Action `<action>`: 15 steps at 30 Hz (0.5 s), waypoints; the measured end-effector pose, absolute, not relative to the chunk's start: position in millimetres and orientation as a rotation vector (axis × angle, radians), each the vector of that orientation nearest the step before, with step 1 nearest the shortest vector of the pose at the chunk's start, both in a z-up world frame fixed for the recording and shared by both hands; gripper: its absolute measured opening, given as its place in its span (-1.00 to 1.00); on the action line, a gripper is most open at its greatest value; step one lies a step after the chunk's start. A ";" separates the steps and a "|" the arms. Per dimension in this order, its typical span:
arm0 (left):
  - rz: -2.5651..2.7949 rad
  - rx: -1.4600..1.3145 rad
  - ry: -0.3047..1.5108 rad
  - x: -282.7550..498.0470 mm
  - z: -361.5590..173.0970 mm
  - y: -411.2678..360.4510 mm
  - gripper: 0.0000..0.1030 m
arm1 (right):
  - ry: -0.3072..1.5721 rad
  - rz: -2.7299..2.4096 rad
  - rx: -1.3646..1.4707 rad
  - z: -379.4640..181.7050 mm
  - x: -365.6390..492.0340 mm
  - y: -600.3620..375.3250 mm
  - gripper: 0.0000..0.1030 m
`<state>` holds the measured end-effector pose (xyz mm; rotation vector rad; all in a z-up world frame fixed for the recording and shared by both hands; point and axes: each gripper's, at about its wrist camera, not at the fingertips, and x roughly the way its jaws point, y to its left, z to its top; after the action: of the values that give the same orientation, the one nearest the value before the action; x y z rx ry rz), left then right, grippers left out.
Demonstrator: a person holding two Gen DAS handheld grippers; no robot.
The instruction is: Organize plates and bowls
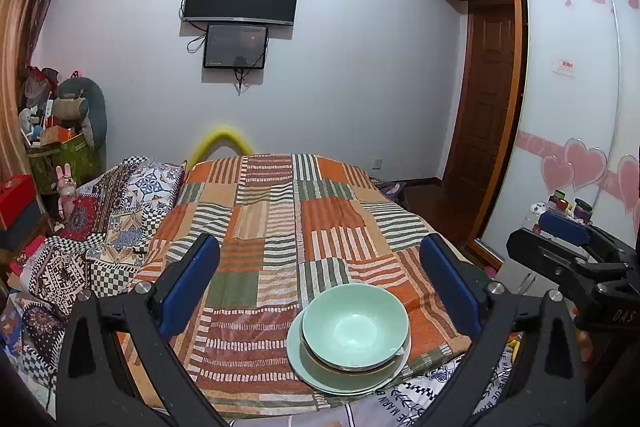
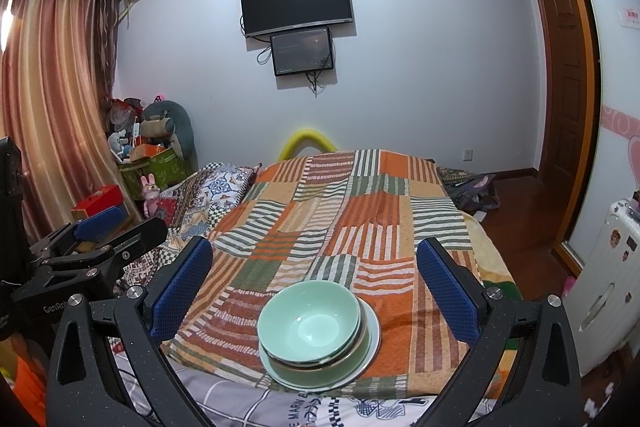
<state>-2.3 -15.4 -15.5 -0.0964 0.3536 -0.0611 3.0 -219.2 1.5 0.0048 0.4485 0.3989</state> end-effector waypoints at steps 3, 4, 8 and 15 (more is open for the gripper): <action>-0.070 -0.092 0.352 -2.7 -14.7 -16.3 0.97 | 0.448 0.400 0.005 2.1 2.6 -219.1 0.98; -0.073 -0.089 0.352 -2.6 -14.6 -16.6 0.97 | 0.448 0.400 0.005 1.7 3.2 -218.8 0.98; -0.072 -0.077 0.340 -4.4 -14.1 -18.0 0.97 | 0.449 0.401 0.006 1.7 3.5 -218.4 0.98; -0.089 -0.081 0.347 -2.5 -14.3 -17.9 0.97 | 0.449 0.399 0.006 2.0 3.6 -218.3 0.99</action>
<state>-2.5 -17.9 -14.3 -0.0812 0.3466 -0.0887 3.6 -218.3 2.0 0.0064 0.4493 0.3994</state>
